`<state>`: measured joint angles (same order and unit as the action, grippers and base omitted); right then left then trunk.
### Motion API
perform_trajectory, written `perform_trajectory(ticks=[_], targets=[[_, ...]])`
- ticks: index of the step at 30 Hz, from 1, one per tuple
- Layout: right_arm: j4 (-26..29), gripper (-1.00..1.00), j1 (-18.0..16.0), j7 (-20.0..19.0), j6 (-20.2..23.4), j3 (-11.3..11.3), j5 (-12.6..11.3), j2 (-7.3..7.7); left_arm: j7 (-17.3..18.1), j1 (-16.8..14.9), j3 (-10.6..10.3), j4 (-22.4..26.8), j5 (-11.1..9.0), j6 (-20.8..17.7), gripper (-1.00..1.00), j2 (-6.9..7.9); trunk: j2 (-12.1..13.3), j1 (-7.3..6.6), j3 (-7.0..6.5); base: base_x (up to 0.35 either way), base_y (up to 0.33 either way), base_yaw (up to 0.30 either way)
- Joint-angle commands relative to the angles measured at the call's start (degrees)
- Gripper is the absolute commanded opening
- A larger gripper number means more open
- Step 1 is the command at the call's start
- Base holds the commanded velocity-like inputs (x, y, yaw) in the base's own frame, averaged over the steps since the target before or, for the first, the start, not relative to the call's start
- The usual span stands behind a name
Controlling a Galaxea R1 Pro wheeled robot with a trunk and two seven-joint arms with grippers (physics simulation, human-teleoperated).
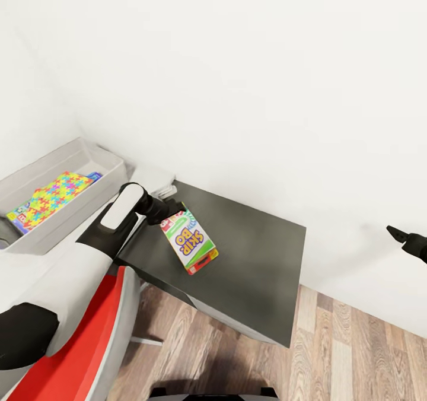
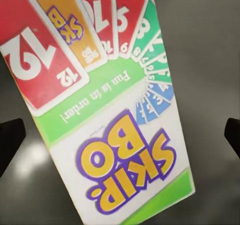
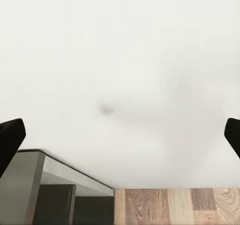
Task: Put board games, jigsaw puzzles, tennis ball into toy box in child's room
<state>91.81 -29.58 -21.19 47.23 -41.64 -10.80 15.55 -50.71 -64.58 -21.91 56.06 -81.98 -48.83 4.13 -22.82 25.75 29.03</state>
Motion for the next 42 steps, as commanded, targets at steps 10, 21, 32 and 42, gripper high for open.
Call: perform_trajectory(ticks=[10, 21, 32, 42], targets=[[0.04, 1.00, -0.12, -0.24, 4.68, 0.07, -0.04, 0.07, -0.54, 0.14, -0.26, -2.13, -0.56, 0.05, 1.00, 0.55, -0.10, 0.03, 0.09, 0.000, 0.000, -0.020], [0.04, 1.00, -0.13, -0.25, 6.08, 0.14, -0.02, 0.08, -0.58, 0.28, -0.31, -2.96, -0.55, 0.02, 1.00, 1.28, -0.10, 0.03, 0.09, 0.000, 0.000, -0.004], [0.04, 1.00, -0.13, -0.26, 6.39, 0.16, -0.01, 0.04, -0.54, 0.26, -0.33, -4.56, -0.58, -0.02, 1.00, 2.12, -0.10, 0.03, 0.09, 0.000, 0.000, 0.000], [0.04, 1.00, -0.13, -0.26, 6.40, 0.16, -0.06, 0.00, -0.43, 0.25, -0.24, -5.40, -0.55, 0.03, 1.00, 2.31, -0.10, 0.03, 0.09, 0.000, 0.000, 0.000]])
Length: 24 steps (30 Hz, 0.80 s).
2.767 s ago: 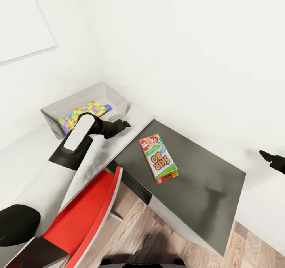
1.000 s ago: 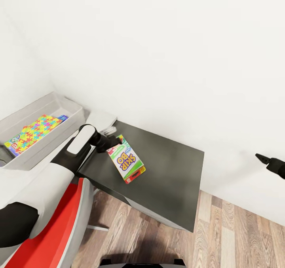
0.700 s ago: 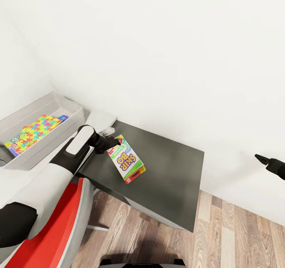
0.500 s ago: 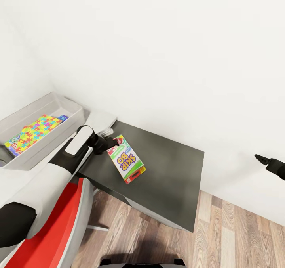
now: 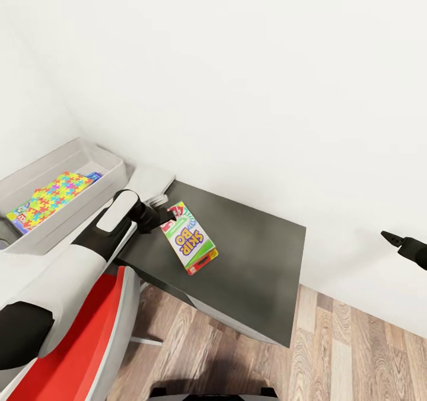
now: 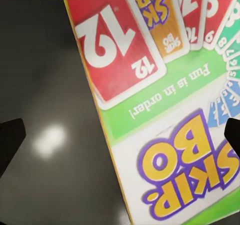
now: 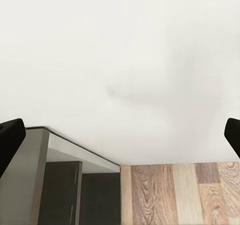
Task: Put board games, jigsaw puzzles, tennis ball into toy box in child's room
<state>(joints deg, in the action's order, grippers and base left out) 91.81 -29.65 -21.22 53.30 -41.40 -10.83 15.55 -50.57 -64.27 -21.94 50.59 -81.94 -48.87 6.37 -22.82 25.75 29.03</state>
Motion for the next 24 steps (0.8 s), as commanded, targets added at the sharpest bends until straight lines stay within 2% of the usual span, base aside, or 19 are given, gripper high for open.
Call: perform_trajectory(ticks=[1, 19, 24], targets=[[0.04, 1.00, -0.06, -0.22, 0.34, -0.09, -0.04, 0.00, -0.57, -0.06, -0.21, 0.06, -0.58, 0.07, 1.00, 0.06, -0.10, 0.03, 0.09, 0.000, 0.000, 0.000], [0.10, 1.00, -0.02, -0.22, 0.27, -0.09, -0.07, -0.36, 0.09, -0.29, -0.13, -2.71, -0.49, 0.23, 1.00, 1.45, -0.10, 0.03, 0.09, 0.000, 0.000, 0.000], [0.11, 1.00, -0.02, -0.22, 0.30, -0.17, -0.07, -0.18, 1.78, -0.55, -0.07, -3.60, 0.80, 0.35, 1.00, 2.05, -0.10, 0.03, 0.09, 0.000, 0.000, 0.000]])
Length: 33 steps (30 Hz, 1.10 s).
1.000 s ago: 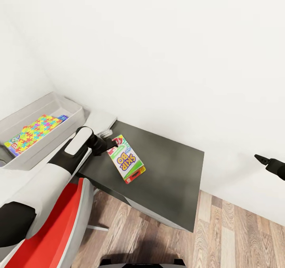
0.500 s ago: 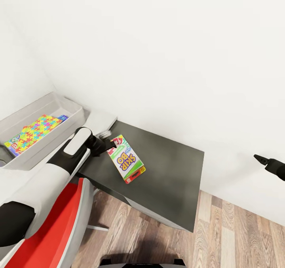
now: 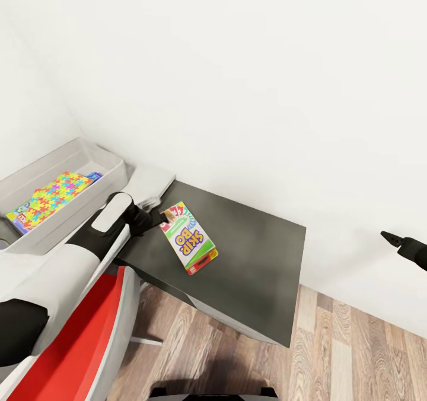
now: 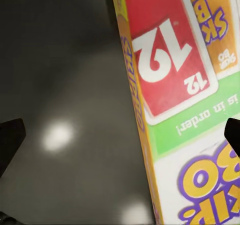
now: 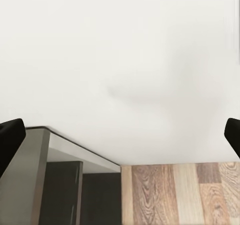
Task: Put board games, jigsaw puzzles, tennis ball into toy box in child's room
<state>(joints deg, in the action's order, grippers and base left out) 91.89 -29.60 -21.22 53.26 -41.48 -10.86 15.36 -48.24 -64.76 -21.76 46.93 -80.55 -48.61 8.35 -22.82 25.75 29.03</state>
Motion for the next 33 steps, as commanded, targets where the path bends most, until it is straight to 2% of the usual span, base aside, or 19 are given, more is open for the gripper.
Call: perform_trajectory(ticks=[1, 2, 4, 7, 9, 10, 12, 17, 33], targets=[[0.04, 1.00, -0.07, -0.22, 0.32, -0.11, -0.05, 0.04, 0.14, -0.10, -0.22, -0.10, 0.15, 0.10, 1.00, 0.14, -0.10, 0.03, 0.09, 0.000, 0.000, 0.000], [0.04, 1.00, -0.07, -0.22, 0.32, -0.11, -0.05, 0.04, 0.14, -0.10, -0.22, -0.10, 0.15, 0.10, 1.00, 0.14, -0.10, 0.03, 0.09, 0.000, 0.000, 0.000], [0.04, 1.00, -0.08, -0.22, 0.32, -0.13, -0.06, 0.10, 1.72, -0.17, -0.18, -0.50, 1.96, 0.13, 1.00, 0.21, -0.10, 0.03, 0.09, 0.000, 0.000, 0.000], [0.04, 1.00, -0.09, -0.22, 0.31, -0.16, -0.06, 0.12, 2.60, -0.19, -0.17, -0.73, 2.93, 0.14, 1.00, 0.19, -0.10, 0.03, 0.09, 0.000, 0.000, 0.000], [0.05, 1.00, -0.09, -0.22, 0.32, -0.25, -0.05, 0.18, 4.36, -0.22, -0.14, -1.29, 4.70, 0.17, 1.00, 0.07, -0.10, 0.03, 0.09, 0.000, 0.000, 0.000], [0.05, 1.00, -0.09, -0.22, 0.32, -0.25, -0.05, 0.18, 4.36, -0.22, -0.14, -1.29, 4.70, 0.17, 1.00, 0.07, -0.10, 0.03, 0.09, 0.000, 0.000, 0.000], [0.06, 1.00, -0.10, -0.22, 0.33, -0.37, -0.05, 0.21, 5.94, -0.24, -0.13, -1.99, 6.14, 0.27, 1.00, -0.05, -0.10, 0.03, 0.09, 0.000, 0.000, 0.000], [0.10, 1.00, -0.10, -0.22, 0.34, -0.52, -0.04, 0.25, 7.64, -0.26, -0.16, -3.02, 7.57, 0.46, 1.00, -0.20, -0.10, 0.03, 0.09, 0.000, 0.000, 0.000], [0.20, 1.00, -0.10, -0.22, 0.35, -0.68, -0.02, 0.28, 10.20, -0.21, -0.32, -4.09, 8.87, 0.73, 1.00, -0.34, -0.10, 0.03, 0.09, 0.000, 0.000, 0.000]])
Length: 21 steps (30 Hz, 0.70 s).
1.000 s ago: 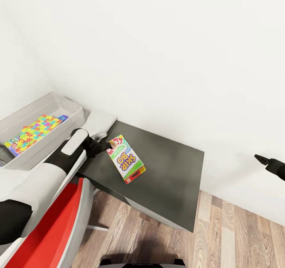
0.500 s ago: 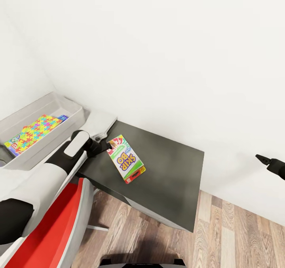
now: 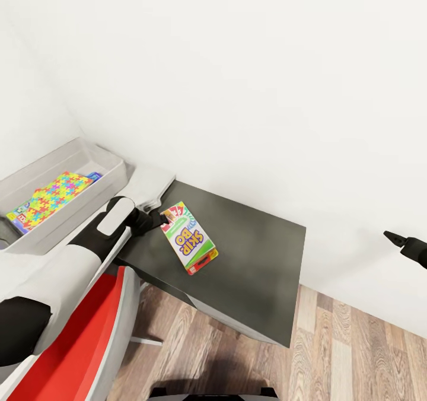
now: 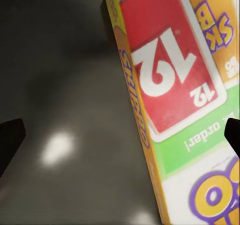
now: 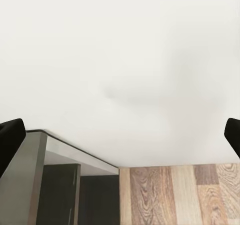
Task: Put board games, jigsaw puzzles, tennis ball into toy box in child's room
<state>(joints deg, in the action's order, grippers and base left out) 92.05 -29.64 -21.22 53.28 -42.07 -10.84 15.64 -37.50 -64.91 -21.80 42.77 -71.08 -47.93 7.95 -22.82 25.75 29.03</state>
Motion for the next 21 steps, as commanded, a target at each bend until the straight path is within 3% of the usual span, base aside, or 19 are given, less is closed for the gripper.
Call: perform_trajectory(ticks=[1, 15, 21], targets=[[0.06, 1.00, -0.06, -0.22, 0.34, -0.09, -0.02, 0.00, -0.14, -0.05, -0.32, 0.02, -0.56, 0.08, 1.00, 0.07, -0.10, 0.03, 0.09, 0.000, 0.000, 0.000], [0.21, 1.00, -0.04, -0.22, 0.34, -0.11, 0.01, 0.02, 3.36, 0.02, -0.42, -1.26, -0.19, 0.49, 1.00, 0.05, -0.10, 0.03, 0.09, 0.000, 0.000, 0.000], [0.22, 1.00, -0.05, -0.22, 0.34, -0.14, 0.02, 0.05, 5.14, 0.04, -0.43, -1.87, 1.49, 0.94, 1.00, 0.02, -0.10, 0.03, 0.09, 0.000, 0.000, 0.000]])
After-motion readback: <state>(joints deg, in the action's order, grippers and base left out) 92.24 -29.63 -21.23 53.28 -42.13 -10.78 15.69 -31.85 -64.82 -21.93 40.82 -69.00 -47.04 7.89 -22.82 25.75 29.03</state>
